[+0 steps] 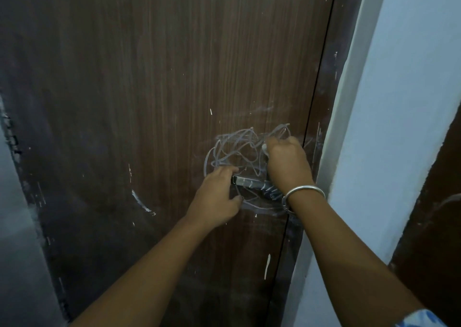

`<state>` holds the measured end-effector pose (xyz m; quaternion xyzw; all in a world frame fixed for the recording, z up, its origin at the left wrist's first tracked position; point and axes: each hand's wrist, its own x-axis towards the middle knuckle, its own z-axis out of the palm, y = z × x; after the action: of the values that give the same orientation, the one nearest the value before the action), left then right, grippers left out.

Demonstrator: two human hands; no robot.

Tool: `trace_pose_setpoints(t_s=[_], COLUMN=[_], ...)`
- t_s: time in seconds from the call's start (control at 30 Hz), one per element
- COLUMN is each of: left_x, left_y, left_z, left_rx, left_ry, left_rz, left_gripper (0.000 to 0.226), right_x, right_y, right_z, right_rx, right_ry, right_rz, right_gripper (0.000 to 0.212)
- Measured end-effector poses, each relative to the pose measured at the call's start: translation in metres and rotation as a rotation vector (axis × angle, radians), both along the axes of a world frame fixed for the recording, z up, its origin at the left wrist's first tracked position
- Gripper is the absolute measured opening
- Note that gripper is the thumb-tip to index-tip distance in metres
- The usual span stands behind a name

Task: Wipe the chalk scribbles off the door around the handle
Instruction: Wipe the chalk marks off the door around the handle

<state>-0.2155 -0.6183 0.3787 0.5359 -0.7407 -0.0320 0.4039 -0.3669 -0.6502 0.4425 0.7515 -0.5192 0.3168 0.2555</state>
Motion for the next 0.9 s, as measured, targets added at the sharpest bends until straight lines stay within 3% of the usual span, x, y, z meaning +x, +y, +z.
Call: trace_pose_setpoints(t_s=[0.1,0.3,0.57,0.8,0.9], left_x=[0.0,0.003,0.002,0.005,0.005], left_y=[0.0,0.001,0.006,0.008,0.009], left_z=[0.0,0.002,0.005,0.004,0.004], left_rx=[-0.012,-0.026,0.012,0.066,0.074], left_ry=[-0.041,-0.144,-0.206,-0.234,-0.227], left_rz=[0.015,0.012,0.014,-0.008,-0.027], left_gripper=[0.063,0.068,0.075,0.085,0.09], right_x=[0.0,-0.01,-0.016,-0.022,-0.021], right_y=[-0.002,0.0,-0.008,-0.006,-0.004], right_z=[0.003,0.0,0.001,-0.02,-0.024], right_rx=[0.017,0.043,0.024,-0.027,-0.011], right_ry=[0.063,-0.253,-0.061,-0.416,-0.695], right_rz=[0.016,-0.1,-0.003,-0.068,0.014], right_gripper=[0.019,0.017,0.022,0.014,0.014])
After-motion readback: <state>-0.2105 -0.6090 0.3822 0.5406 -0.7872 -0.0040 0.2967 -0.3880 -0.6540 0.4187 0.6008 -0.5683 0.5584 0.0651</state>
